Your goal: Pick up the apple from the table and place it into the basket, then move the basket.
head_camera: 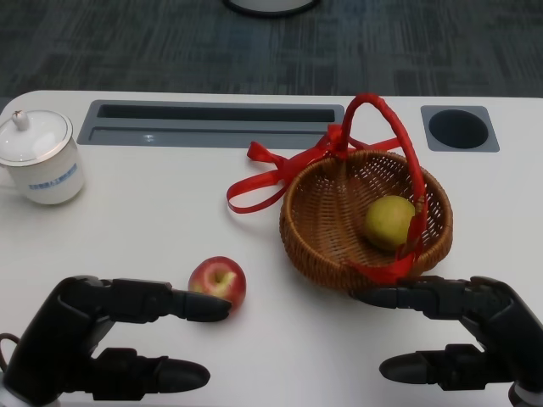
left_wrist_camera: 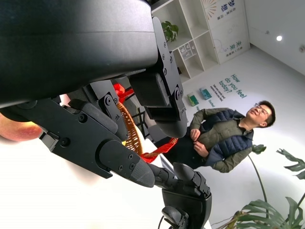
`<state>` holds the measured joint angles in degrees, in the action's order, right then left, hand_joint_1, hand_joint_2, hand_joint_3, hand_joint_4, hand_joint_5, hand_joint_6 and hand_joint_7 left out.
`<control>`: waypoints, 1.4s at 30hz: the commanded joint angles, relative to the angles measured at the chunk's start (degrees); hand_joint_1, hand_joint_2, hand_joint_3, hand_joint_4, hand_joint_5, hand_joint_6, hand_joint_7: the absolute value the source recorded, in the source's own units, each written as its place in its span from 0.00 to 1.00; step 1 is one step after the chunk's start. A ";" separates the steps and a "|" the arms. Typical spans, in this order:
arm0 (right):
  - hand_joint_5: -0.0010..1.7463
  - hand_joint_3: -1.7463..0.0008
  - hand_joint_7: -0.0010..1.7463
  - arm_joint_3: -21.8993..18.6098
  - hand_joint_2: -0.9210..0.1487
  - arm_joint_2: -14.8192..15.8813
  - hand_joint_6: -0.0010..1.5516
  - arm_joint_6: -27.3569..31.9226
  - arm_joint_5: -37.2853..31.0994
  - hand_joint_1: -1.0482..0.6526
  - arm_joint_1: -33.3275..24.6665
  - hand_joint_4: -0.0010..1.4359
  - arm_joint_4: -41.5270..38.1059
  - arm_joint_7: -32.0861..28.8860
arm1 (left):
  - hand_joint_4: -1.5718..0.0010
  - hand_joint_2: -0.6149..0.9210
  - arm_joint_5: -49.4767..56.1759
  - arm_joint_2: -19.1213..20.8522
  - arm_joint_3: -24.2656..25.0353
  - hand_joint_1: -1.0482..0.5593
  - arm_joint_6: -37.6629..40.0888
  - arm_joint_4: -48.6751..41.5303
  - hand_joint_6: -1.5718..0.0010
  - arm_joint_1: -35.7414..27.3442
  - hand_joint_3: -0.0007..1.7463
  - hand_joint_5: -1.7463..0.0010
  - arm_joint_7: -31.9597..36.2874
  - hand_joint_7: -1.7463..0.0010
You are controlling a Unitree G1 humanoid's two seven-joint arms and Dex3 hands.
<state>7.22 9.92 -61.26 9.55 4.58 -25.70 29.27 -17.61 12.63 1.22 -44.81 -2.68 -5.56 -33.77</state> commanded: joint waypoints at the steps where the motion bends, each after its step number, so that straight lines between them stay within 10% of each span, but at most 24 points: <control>1: 0.00 1.00 0.00 -0.40 0.13 0.85 0.50 0.27 1.01 0.42 -0.22 0.58 0.74 0.08 | 0.28 0.86 0.32 0.37 0.55 0.44 -0.54 0.22 0.34 -0.56 0.00 1.00 0.61 1.00; 26: 0.00 1.00 0.00 -0.59 0.13 0.60 0.50 -0.14 0.62 0.41 -0.01 0.58 0.29 -0.14 | 0.30 0.86 0.78 -0.01 0.78 0.44 -0.77 0.48 0.35 -0.88 0.00 1.00 1.34 1.00; 42: 0.00 1.00 0.00 -0.58 0.13 0.18 0.50 0.05 0.46 0.42 0.46 0.58 -0.07 -0.28 | 0.58 0.84 28.57 -0.29 6.82 0.28 -6.62 -1.00 0.61 5.39 0.00 1.00 17.66 1.00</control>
<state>7.22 9.67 -61.10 9.53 4.62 -25.93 29.34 8.56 11.82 7.28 -50.85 -3.24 -1.08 -18.28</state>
